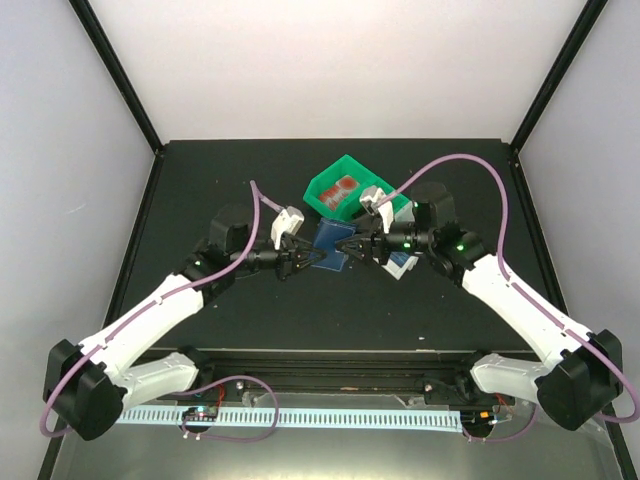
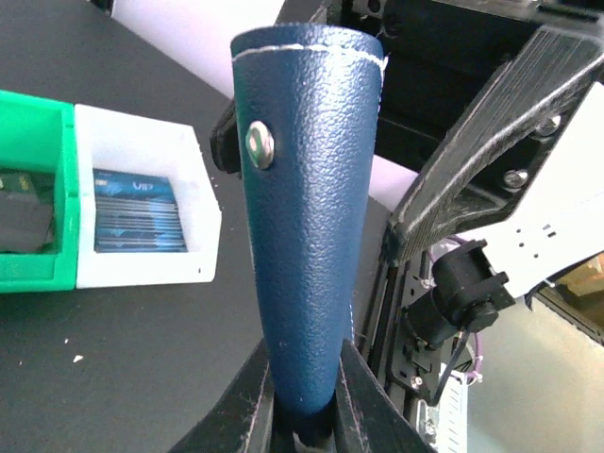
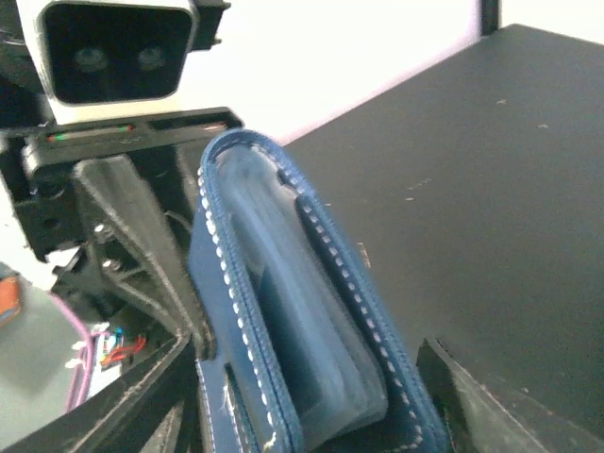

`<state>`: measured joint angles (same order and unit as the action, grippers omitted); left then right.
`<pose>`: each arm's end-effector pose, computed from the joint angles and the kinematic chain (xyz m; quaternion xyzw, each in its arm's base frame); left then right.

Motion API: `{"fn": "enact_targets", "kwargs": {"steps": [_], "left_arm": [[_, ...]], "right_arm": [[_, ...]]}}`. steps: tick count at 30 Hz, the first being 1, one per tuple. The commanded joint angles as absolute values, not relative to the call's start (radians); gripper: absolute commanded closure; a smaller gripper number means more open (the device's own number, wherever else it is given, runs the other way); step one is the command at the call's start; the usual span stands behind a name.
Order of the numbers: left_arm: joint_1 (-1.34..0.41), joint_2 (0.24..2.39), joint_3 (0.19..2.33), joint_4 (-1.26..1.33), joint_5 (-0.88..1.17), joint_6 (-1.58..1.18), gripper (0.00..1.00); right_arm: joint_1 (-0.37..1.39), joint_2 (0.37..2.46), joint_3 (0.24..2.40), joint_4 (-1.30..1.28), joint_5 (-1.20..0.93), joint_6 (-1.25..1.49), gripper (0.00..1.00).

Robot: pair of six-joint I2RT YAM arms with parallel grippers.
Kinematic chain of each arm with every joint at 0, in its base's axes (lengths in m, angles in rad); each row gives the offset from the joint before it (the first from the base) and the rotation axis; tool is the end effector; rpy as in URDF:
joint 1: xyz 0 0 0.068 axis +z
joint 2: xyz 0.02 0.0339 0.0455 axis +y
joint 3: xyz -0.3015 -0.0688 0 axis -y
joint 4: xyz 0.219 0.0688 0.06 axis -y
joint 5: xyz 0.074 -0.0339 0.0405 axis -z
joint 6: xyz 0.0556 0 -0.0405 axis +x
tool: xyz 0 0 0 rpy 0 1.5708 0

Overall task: Put the credit cards into the card holder
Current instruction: Close the card holder at the center of the board.

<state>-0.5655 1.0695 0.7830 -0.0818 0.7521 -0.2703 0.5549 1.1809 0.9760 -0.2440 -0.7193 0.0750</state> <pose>0.1562 -0.1441 0.3323 0.3183 0.7281 -0.4903 0.3580 0.1816 0.1557 0.3563 -0.3702 0.7254 0.4376 0.3811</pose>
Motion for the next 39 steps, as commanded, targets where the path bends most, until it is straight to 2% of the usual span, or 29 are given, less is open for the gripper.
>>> {"fn": "enact_targets", "kwargs": {"steps": [1,5,7,8,11,12,15,17,21,24,28,29,32,34,39], "left_arm": [[-0.569,1.024,0.793,-0.011,0.811,-0.232,0.99],[-0.568,1.005,0.778,-0.023,0.787,-0.243,0.98],[-0.567,0.994,0.765,-0.026,0.758,-0.271,0.91],[-0.567,0.989,0.759,-0.029,0.747,-0.285,0.86],[-0.564,0.956,0.75,-0.08,0.663,-0.344,0.44],[-0.561,0.939,0.75,-0.118,0.618,-0.371,0.33],[-0.537,0.88,0.754,-0.242,0.47,-0.469,0.13],[-0.478,0.841,0.773,-0.34,0.492,-0.553,0.04],[-0.315,0.819,0.84,-0.514,0.6,-0.698,0.01],[-0.252,0.826,0.871,-0.548,0.699,-0.784,0.01],[-0.226,0.827,0.841,-0.422,0.899,-0.931,0.01],[-0.226,0.826,0.834,-0.406,0.925,-0.957,0.01],[-0.226,0.82,0.811,-0.413,0.947,-1.0,0.01],[-0.225,0.81,0.771,-0.359,0.961,-1.06,0.01],[-0.226,0.808,0.65,0.004,1.05,-1.355,0.03]], "right_arm": [[0.555,1.179,1.014,-0.227,-0.911,0.06,0.46],[0.556,1.19,1.008,-0.189,-0.96,0.095,0.79],[0.557,1.198,1.004,-0.164,-0.954,0.105,0.95],[0.559,1.198,1.0,-0.147,-0.946,0.108,0.98],[0.576,1.197,0.993,-0.113,-0.9,0.075,0.99],[0.586,1.197,0.996,-0.112,-0.877,0.047,0.99],[0.624,1.198,1.007,-0.122,-0.79,-0.108,0.99],[0.649,1.197,1.005,-0.119,-0.711,-0.218,0.99],[0.69,1.18,0.942,-0.009,-0.623,-0.419,0.99],[0.745,1.146,0.875,0.124,-0.495,-0.515,0.99],[0.865,1.103,0.777,0.293,-0.267,-0.697,0.99],[0.91,1.094,0.75,0.346,-0.146,-0.765,0.99],[0.995,1.103,0.736,0.389,0.02,-0.891,0.98],[1.038,1.117,0.719,0.423,0.075,-0.969,0.98],[1.126,1.192,0.69,0.52,0.164,-1.074,0.98]]}}
